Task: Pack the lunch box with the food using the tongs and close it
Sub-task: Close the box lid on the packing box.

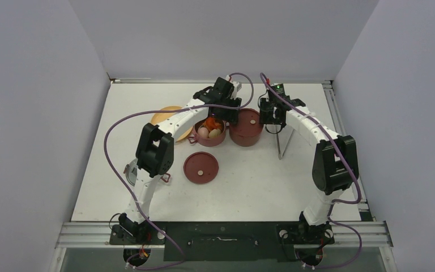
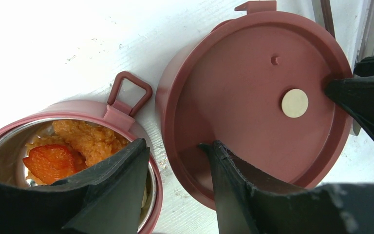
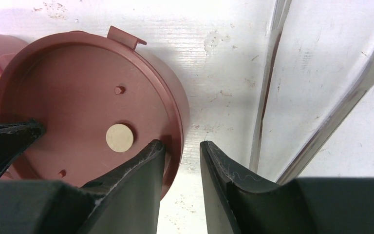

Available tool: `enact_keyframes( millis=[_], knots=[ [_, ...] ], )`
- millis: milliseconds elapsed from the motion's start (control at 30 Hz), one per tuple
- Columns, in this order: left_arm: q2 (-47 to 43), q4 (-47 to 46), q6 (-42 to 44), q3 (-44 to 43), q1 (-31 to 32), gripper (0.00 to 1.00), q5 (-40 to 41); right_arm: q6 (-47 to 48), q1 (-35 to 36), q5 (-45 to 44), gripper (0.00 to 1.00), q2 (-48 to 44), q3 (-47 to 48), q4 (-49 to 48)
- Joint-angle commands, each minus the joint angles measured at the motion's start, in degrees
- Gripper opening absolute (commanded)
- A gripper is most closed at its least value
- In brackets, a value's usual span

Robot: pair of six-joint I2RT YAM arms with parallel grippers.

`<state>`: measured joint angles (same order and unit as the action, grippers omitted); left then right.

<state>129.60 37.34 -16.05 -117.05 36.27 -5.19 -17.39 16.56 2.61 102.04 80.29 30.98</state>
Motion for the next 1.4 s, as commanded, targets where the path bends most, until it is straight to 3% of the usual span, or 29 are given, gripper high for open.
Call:
enact_keyframes(
  millis=[0, 433, 1067, 1300, 1367],
  knots=[
    [1.54, 0.17, 0.5, -1.6, -0.15, 0.48, 0.53, -1.45, 0.14, -2.26, 0.34, 0.32, -0.59, 0.01],
    [2.03, 0.69, 0.87, -0.35, 0.63, 0.46, 0.99, -5.15, 0.23, 1.98, 0.31, 0.56, -7.47, -1.49],
    [0.79, 1.62, -0.73, -1.48, 1.48, 0.45, 0.14, -5.41, 1.71, 0.3, 0.32, -2.72, -5.42, 0.34],
    [-2.33, 5.4, -0.91, -9.73, 1.37, 0.55, 1.23, -4.64, 1.72, -2.43, 0.43, -5.8, 0.26, 3.24],
    [-3.15, 7.02, -0.71, -12.93, 1.39, 0.66, 2.25, -4.3, 1.72, -4.53, 0.47, -7.05, 1.88, 3.88]
  ],
)
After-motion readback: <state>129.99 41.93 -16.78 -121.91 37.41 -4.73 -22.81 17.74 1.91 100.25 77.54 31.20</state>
